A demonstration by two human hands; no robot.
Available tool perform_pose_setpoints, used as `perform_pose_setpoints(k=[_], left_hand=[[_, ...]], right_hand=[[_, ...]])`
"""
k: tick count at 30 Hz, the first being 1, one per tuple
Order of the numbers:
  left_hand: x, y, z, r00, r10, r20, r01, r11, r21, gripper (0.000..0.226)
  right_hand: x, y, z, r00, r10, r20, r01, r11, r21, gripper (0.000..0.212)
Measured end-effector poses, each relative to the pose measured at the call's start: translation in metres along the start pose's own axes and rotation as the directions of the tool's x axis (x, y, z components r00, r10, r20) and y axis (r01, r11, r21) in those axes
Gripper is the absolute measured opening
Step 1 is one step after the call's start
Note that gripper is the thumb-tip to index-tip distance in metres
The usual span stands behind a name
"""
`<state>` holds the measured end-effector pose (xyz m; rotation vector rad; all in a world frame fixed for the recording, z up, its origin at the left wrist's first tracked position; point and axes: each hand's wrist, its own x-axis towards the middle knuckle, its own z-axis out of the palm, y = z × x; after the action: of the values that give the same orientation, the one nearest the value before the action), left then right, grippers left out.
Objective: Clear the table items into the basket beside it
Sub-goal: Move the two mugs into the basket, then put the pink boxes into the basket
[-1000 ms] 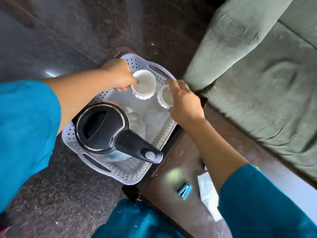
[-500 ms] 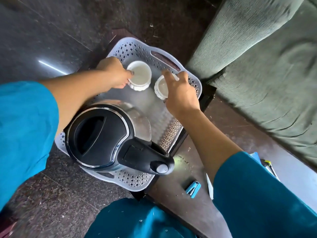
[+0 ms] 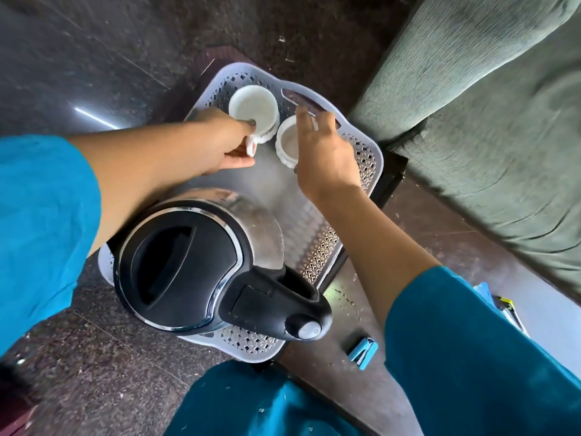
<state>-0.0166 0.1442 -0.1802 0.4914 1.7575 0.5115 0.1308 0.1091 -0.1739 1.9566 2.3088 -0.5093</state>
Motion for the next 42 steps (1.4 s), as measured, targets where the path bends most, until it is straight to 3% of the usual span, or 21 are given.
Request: perform_pose_setpoints(k=[3, 9, 14, 17, 19, 23, 27, 30, 36, 42], left_hand=[[-0.001, 0.000, 0.004, 1.000, 0.008, -0.004, -0.008, 0.997, -0.071, 0.018], [-0.003, 0.000, 0.002, 1.000, 0.023, 0.000, -0.023, 0.999, -0.038, 0.029], [-0.017, 0.006, -0.003, 0.999, 0.048, -0.025, -0.034, 0.921, 0.388, 0.033], [-0.029, 0.017, -0.005, 0.985, 0.159, -0.064, -0.097, 0.825, 0.557, 0.022], [-0.038, 0.024, 0.000, 0.961, 0.275, 0.031, -0.217, 0.678, 0.702, 0.021], [-0.075, 0.035, 0.028, 0.862, 0.334, 0.381, -0.487, 0.334, 0.807, 0.026], [-0.119, 0.034, 0.083, 0.749, 0.346, 0.565, -0.638, 0.144, 0.757, 0.032], [-0.153, 0.013, 0.141, 0.657, 0.367, 0.659, -0.730, 0.090, 0.678, 0.023], [-0.209, -0.068, 0.266, 0.503, 0.282, 0.817, -0.861, 0.081, 0.502, 0.037], [-0.279, -0.152, 0.369, 0.313, 0.181, 0.932, -0.949, 0.086, 0.302, 0.051]], right_hand=[[0.001, 0.002, 0.001, 0.999, -0.025, -0.020, 0.025, 1.000, -0.005, 0.074], [0.001, 0.002, 0.004, 0.999, -0.041, -0.010, 0.041, 0.999, -0.011, 0.074], [-0.005, 0.009, 0.001, 0.998, -0.021, 0.059, 0.017, 0.998, 0.057, 0.095], [-0.015, 0.017, -0.008, 0.998, -0.053, -0.042, 0.056, 0.996, 0.070, 0.082], [-0.025, 0.024, -0.015, 0.990, -0.088, -0.113, 0.094, 0.994, 0.052, 0.069], [-0.051, 0.047, -0.030, 0.979, -0.098, -0.178, 0.107, 0.993, 0.046, 0.066], [-0.094, 0.082, -0.041, 0.982, -0.034, -0.188, 0.047, 0.997, 0.066, 0.064], [-0.135, 0.119, -0.043, 0.976, 0.035, -0.213, -0.025, 0.999, 0.046, 0.063], [-0.253, 0.220, -0.020, 0.942, 0.305, -0.143, -0.300, 0.952, 0.058, 0.073], [-0.391, 0.288, -0.001, 0.807, 0.518, -0.284, -0.492, 0.855, 0.162, 0.058]])
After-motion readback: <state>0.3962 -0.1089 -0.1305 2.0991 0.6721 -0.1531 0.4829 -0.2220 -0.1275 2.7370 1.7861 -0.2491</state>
